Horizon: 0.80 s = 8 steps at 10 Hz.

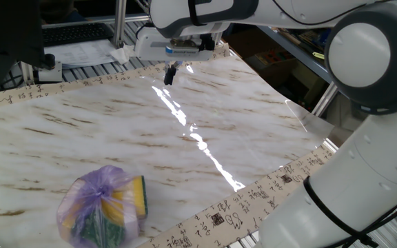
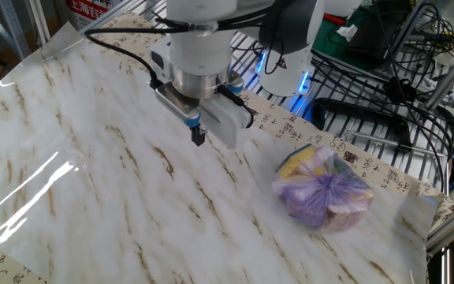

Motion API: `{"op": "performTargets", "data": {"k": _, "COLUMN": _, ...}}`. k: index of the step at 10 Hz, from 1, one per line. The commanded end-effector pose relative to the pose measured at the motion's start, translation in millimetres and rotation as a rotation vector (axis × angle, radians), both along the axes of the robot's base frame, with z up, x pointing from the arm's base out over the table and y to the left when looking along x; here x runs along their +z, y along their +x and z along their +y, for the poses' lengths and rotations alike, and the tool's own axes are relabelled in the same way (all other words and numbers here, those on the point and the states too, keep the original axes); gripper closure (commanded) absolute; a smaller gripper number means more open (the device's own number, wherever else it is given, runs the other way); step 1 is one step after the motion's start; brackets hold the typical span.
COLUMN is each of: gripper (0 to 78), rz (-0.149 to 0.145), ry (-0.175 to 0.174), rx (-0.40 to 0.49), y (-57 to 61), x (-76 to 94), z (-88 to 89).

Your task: Pick up a bag of things

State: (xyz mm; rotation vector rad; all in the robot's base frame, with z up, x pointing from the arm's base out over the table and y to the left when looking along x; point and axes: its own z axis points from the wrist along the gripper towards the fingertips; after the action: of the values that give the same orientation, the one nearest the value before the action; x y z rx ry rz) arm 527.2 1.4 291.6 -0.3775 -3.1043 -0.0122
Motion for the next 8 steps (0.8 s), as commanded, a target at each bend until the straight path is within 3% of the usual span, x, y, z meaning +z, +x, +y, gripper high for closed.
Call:
{"op": "performTargets", "data": {"k": 1, "gripper": 77.6, "rz": 0.001, "ry": 0.004, "rx": -0.049, "y": 0.6, "x": 1.3, "z": -0.2}}
{"op": "performTargets", "data": {"k": 4, "gripper": 77.6, "rz": -0.001, "ry": 0.014, "rx": -0.098, "y": 0.6, "x": 1.3, "z": -0.2}}
{"op": "performTargets", "data": {"k": 6, "gripper": 77.6, "rz": -0.001, "ry": 0.037, "rx": -0.129, "y": 0.6, "x": 1.3, "z": -0.2}}
{"op": "performTargets", "data": {"k": 7, "gripper": 77.6, "rz": 0.0, "ry": 0.083, "rx": -0.157, "y": 0.6, "x": 1.3, "z": -0.2}}
{"op": "performTargets", "data": {"k": 8, "gripper": 77.6, "rz": 0.001, "ry": 0.081, "rx": -0.162, "y": 0.6, "x": 1.3, "z": -0.2}}
